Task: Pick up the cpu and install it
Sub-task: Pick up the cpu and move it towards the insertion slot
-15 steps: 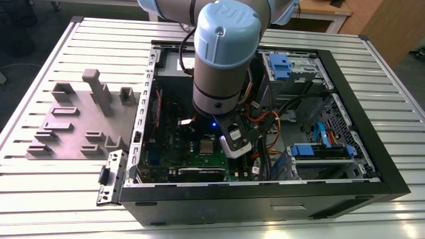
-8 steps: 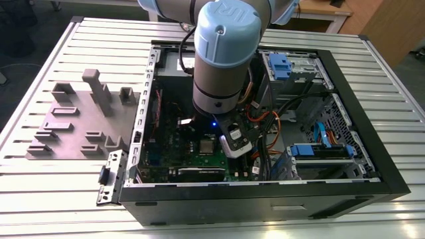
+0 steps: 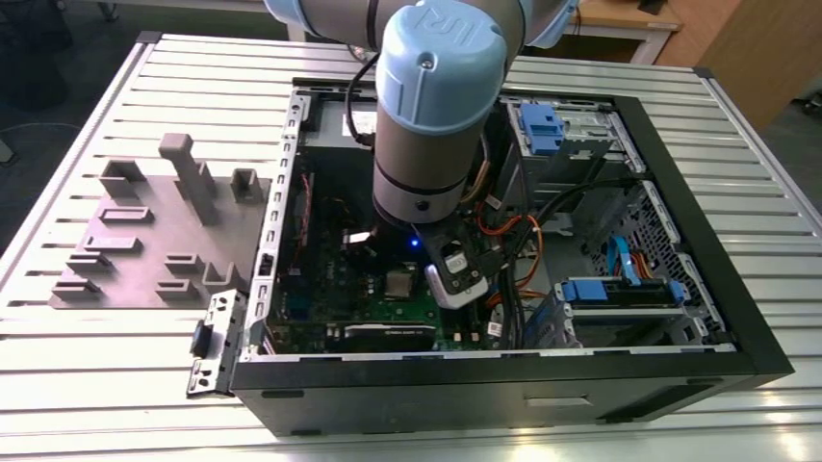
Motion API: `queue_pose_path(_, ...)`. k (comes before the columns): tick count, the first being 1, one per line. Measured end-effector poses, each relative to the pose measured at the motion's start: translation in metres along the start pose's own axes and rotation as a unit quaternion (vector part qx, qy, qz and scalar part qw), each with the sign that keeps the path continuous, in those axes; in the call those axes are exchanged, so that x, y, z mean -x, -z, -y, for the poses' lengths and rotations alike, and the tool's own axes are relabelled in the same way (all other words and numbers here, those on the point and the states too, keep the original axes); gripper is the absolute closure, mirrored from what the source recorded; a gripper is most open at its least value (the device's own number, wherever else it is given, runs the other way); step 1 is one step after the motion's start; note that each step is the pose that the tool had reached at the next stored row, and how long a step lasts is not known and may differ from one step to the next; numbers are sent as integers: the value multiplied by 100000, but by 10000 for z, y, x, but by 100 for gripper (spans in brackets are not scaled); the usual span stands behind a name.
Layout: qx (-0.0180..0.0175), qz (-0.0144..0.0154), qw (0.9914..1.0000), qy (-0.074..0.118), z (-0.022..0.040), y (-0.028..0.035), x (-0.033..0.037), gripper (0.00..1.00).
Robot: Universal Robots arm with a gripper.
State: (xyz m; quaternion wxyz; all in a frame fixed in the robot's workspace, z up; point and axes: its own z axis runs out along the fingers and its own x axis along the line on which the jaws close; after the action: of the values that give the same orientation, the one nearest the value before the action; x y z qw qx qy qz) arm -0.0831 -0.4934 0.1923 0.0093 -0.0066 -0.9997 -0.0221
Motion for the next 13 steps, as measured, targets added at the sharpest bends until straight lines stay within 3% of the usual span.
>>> queue_pose_path(13, 2, 3, 100000, 4, 0, -5, 38, 56)
